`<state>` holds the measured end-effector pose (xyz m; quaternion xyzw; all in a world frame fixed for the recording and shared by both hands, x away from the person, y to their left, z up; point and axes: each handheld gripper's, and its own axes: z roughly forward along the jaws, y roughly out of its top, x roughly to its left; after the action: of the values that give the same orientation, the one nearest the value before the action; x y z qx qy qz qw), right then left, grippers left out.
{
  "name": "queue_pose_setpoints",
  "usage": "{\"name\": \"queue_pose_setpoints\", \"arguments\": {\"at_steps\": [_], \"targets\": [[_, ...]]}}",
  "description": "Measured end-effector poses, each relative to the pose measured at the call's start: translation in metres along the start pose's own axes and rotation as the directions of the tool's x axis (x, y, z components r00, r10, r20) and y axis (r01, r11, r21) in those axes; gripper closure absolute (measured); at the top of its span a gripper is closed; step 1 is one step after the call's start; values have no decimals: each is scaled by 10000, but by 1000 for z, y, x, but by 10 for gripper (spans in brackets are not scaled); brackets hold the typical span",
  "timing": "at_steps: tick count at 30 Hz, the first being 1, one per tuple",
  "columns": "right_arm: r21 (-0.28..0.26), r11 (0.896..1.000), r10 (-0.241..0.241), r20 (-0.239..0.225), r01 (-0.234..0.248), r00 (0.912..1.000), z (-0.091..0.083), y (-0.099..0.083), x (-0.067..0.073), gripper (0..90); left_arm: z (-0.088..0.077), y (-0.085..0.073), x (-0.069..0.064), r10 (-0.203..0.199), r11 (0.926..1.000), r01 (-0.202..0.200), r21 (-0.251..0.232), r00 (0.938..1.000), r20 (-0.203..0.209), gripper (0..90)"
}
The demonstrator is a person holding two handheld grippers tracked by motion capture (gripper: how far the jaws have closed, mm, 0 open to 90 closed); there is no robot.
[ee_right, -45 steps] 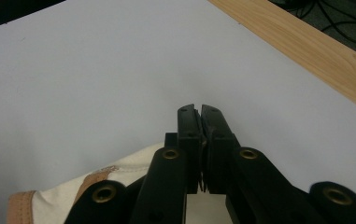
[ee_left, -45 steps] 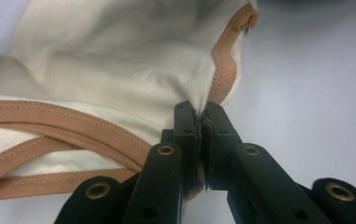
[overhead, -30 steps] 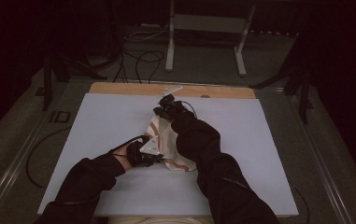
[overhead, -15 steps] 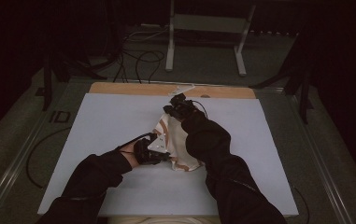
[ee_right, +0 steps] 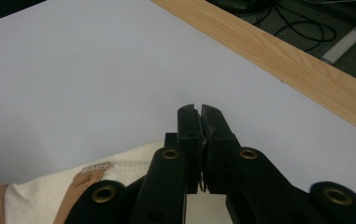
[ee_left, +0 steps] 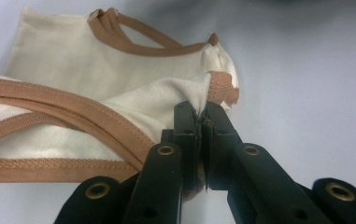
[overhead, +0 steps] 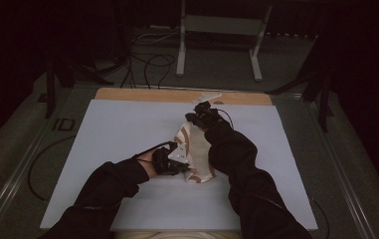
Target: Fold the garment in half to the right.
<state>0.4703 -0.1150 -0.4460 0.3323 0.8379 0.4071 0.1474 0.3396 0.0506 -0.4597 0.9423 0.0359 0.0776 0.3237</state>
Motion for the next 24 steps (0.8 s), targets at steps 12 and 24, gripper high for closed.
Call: {"name": "queue_pose_setpoints", "arguments": {"at_steps": [12,24], "targets": [[-76,9996,267,127,-266,9996,-12,-16,-13,876,18,12,-1,141,9996,-148,238,9995,297,860],[-22,9990,439,346,-438,9984,-18,-30,-24,876,32,19,0,77,9990,-99,438,9988,489,860]]}}
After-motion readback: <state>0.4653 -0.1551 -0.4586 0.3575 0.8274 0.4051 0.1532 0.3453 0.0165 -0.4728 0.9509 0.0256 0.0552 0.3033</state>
